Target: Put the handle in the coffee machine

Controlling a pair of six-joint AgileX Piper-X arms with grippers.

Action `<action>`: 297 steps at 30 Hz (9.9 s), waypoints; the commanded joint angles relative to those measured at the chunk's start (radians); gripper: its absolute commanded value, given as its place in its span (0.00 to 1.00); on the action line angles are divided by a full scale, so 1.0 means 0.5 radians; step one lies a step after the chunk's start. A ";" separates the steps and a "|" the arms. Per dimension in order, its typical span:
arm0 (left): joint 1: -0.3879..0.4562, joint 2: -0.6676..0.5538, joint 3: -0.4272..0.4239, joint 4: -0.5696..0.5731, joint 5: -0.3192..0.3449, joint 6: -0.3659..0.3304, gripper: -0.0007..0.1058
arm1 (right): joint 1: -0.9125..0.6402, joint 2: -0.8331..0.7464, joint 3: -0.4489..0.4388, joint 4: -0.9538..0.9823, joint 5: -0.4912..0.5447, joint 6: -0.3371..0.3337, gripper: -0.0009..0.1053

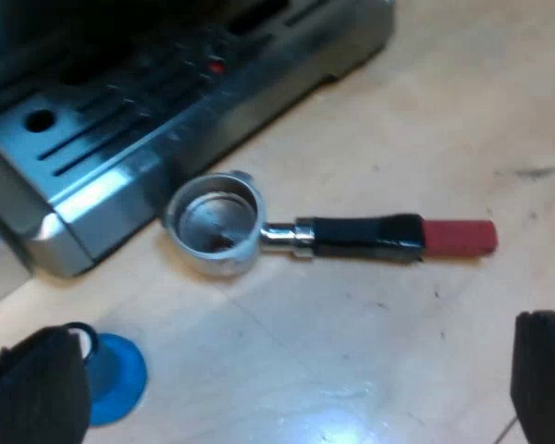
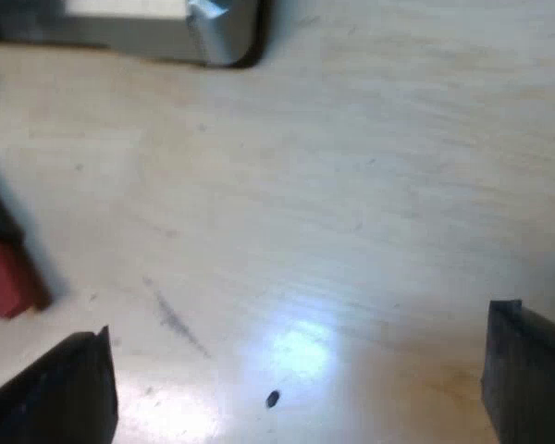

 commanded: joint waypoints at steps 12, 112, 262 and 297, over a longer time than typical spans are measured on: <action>-0.462 0.315 -0.011 -0.039 -0.151 0.229 0.88 | 0.750 0.575 -0.105 -0.041 0.243 0.173 0.77; -0.471 0.373 -0.324 0.395 -0.670 -0.140 0.88 | 2.010 2.605 -0.745 -1.790 0.191 0.818 0.01; -0.471 0.575 0.064 -0.335 0.066 0.361 0.88 | 1.441 1.799 -0.754 -0.425 0.117 0.934 0.01; -0.471 0.589 0.064 -0.451 0.173 0.361 0.88 | 1.441 1.799 -0.935 -0.332 0.214 0.997 0.01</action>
